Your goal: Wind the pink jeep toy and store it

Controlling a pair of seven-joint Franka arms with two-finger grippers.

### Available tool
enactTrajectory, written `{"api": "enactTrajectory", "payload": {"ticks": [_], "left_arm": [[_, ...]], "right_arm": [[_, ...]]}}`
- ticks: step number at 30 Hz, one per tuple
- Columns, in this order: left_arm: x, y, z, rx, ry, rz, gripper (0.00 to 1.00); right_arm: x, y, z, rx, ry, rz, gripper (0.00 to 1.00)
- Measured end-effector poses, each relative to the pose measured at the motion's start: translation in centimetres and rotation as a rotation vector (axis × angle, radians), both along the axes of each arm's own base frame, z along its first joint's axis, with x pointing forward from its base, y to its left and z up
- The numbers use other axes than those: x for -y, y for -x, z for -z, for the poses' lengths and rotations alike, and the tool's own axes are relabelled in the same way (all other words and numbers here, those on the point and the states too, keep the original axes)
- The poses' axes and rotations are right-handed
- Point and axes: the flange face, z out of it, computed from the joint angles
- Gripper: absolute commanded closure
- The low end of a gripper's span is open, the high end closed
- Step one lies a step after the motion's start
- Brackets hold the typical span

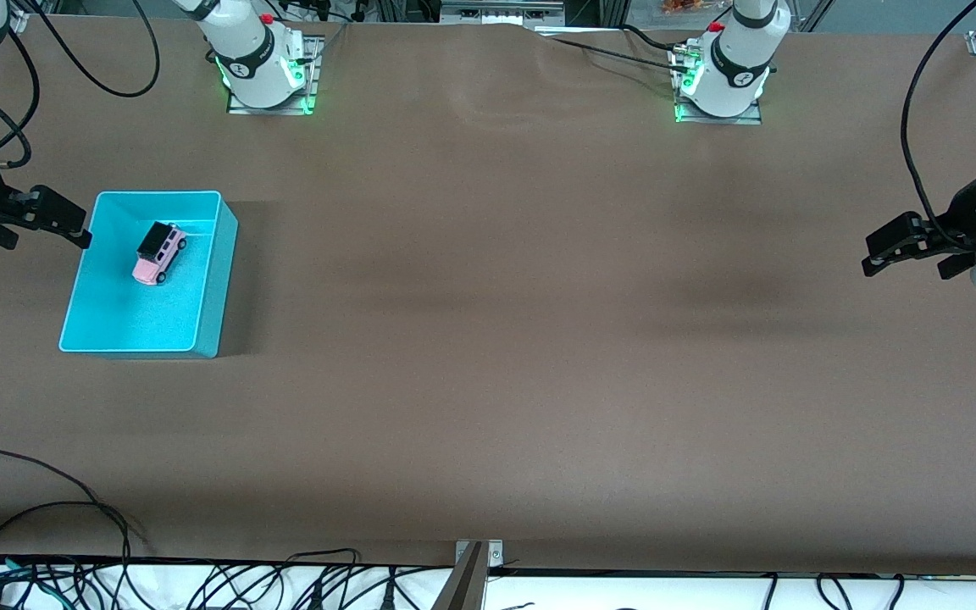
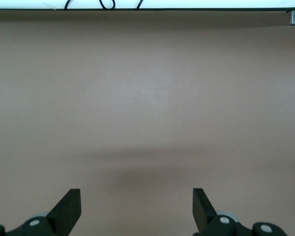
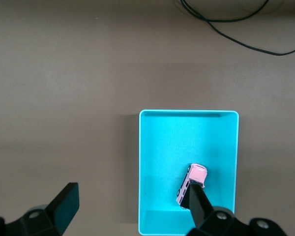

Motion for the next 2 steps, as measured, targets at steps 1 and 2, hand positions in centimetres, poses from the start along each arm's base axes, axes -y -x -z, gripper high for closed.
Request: {"api": "enactTrajectory", "payload": {"ticks": [1, 2], "left_arm": [[0.0, 0.0, 0.0, 0.0, 0.0, 0.0, 0.0], [0.0, 0.0, 0.0, 0.0, 0.0, 0.0, 0.0]], "right_arm": [[0.0, 0.0, 0.0, 0.0, 0.0, 0.0, 0.0], [0.0, 0.0, 0.0, 0.0, 0.0, 0.0, 0.0]]}}
